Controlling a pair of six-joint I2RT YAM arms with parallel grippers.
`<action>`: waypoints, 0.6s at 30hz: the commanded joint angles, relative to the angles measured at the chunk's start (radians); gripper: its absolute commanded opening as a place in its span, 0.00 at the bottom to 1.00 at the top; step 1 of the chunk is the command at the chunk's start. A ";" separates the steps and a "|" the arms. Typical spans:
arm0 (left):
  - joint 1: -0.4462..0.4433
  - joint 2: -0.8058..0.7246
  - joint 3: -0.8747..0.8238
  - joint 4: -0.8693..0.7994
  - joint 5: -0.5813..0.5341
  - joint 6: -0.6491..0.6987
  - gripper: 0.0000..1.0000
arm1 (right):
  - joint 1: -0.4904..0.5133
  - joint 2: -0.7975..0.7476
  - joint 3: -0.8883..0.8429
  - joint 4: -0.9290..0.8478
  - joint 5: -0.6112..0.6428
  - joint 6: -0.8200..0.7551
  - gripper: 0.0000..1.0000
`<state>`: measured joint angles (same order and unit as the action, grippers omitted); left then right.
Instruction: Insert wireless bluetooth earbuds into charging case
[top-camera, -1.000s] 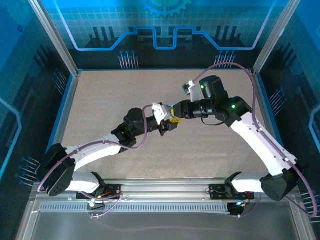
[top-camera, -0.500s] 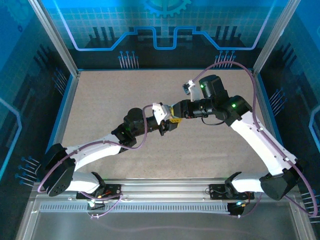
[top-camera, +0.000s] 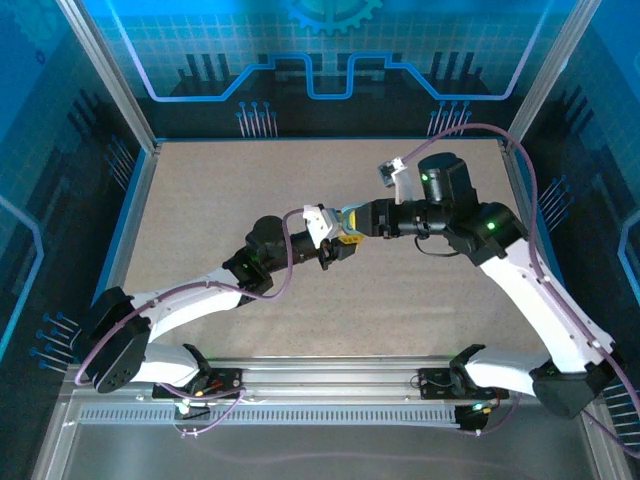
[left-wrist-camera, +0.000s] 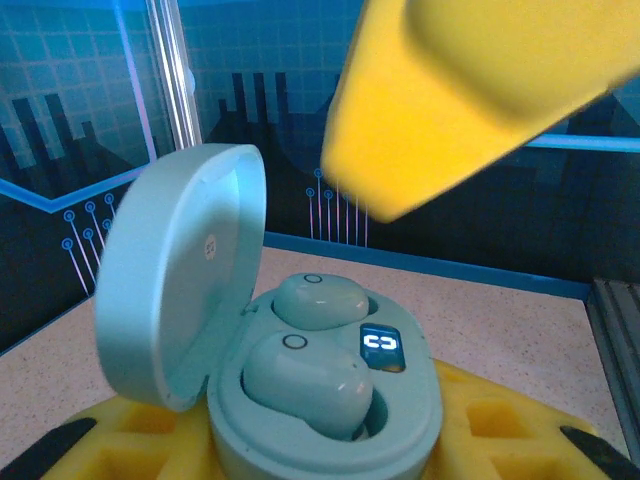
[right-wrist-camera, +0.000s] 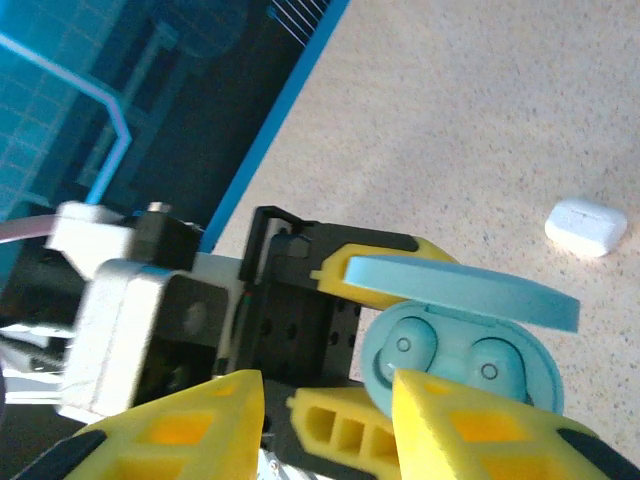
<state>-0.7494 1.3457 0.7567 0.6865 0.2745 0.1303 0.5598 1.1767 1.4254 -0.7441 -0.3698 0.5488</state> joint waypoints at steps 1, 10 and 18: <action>-0.010 -0.025 0.009 0.038 0.006 -0.001 0.30 | -0.015 -0.044 -0.025 0.052 0.011 -0.021 0.40; -0.011 -0.044 -0.002 0.031 0.043 0.025 0.30 | -0.069 -0.174 -0.127 0.081 0.243 0.041 0.44; -0.017 -0.063 -0.010 0.020 0.161 0.123 0.31 | -0.270 -0.134 -0.147 0.054 0.018 0.201 0.53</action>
<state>-0.7540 1.3159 0.7559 0.6861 0.3630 0.1917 0.3447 1.0149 1.2823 -0.6891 -0.2356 0.6716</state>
